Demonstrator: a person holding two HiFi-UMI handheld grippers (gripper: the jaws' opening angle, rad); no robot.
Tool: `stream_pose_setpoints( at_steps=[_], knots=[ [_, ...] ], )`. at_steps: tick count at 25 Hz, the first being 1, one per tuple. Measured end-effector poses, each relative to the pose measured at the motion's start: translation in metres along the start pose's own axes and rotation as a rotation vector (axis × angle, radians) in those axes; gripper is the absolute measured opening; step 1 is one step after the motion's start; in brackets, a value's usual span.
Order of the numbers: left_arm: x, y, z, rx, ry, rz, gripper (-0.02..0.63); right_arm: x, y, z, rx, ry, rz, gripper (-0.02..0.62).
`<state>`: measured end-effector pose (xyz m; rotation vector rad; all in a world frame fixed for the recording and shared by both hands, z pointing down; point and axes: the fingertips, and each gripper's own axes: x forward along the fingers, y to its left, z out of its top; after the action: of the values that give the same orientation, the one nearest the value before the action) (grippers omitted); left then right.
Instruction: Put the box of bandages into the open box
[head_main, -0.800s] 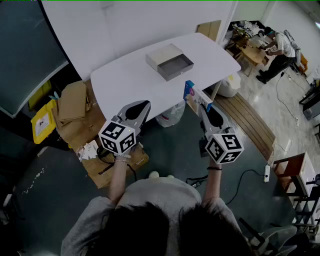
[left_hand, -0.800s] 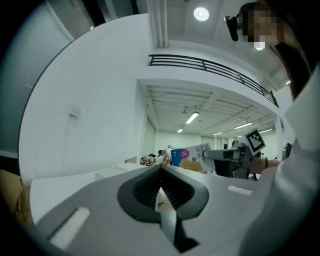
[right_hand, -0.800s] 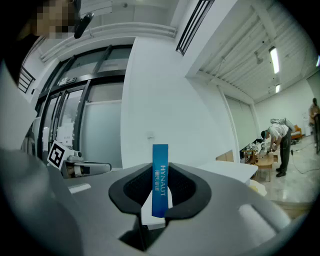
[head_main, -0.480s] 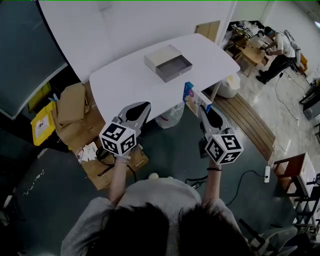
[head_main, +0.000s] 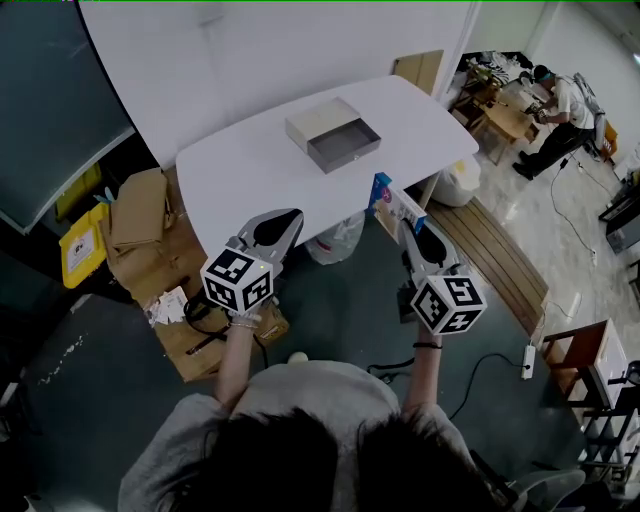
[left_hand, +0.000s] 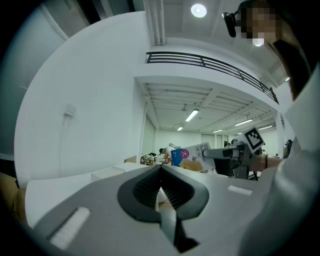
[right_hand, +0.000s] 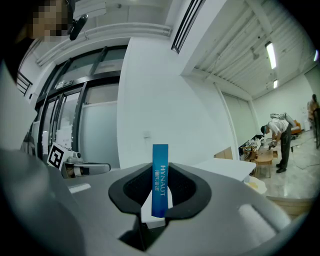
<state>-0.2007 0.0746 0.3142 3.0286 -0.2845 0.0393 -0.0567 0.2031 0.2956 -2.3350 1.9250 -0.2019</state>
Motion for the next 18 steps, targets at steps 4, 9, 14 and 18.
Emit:
stream_pose_setpoints(
  at_steps=[4,9,14,18],
  knots=[
    [0.011,-0.007,0.001,-0.008,-0.003,0.01,-0.002,0.002,-0.011,0.003,0.002,0.006,0.019,0.091],
    [0.019,-0.011,-0.004,-0.024,-0.005,0.027,-0.002,0.008,-0.023,0.004,0.011,0.01,0.04,0.091],
    [0.031,-0.003,-0.01,-0.047,0.004,0.039,-0.002,0.02,-0.032,0.001,0.033,0.014,0.049,0.091],
    [0.047,0.009,-0.013,-0.053,0.011,0.032,-0.002,0.037,-0.041,-0.003,0.045,0.023,0.048,0.091]
  ],
)
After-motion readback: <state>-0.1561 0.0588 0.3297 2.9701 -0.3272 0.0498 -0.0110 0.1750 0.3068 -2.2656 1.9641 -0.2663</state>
